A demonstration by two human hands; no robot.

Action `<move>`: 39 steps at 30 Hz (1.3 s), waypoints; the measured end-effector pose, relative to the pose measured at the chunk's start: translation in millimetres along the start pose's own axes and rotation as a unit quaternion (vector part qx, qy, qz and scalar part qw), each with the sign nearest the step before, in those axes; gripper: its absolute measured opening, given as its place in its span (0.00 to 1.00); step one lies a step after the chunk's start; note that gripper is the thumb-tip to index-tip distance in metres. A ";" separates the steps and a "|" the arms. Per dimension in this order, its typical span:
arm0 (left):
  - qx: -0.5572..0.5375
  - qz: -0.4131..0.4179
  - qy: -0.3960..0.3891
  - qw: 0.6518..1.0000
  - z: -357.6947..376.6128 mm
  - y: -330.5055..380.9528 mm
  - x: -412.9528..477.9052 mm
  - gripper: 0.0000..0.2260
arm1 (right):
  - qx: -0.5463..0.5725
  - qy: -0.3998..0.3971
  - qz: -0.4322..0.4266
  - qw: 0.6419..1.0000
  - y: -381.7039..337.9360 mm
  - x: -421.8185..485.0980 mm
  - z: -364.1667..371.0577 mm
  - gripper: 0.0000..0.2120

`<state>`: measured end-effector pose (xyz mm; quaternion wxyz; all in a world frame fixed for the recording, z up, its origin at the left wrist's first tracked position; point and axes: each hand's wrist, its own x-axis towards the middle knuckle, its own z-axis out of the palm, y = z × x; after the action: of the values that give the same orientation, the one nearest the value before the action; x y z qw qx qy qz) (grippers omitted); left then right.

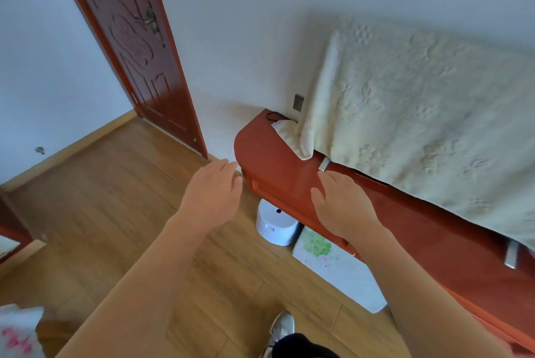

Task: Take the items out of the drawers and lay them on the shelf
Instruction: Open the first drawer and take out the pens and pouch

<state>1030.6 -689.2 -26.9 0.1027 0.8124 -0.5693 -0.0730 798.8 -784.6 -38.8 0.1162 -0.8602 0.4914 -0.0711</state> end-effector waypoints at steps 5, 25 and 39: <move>-0.001 0.052 -0.009 0.999 21.9 12.4 72.3 0.22 | 0.006 0.005 0.032 0.999 30.3 45.5 4.9 0.17; -0.198 0.166 -0.113 0.959 131.0 -3.0 176.0 0.25 | 0.184 0.041 0.324 0.927 36.1 48.4 99.5 0.31; -0.289 -0.064 -0.168 0.940 315.7 -47.6 170.0 0.23 | 0.426 0.041 0.517 0.741 69.8 50.6 290.3 0.33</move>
<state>1057.5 -859.7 -344.7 0.2311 0.7584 -0.4797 -0.3760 835.2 -824.6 -336.7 0.4694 -0.3310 0.7834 -0.2373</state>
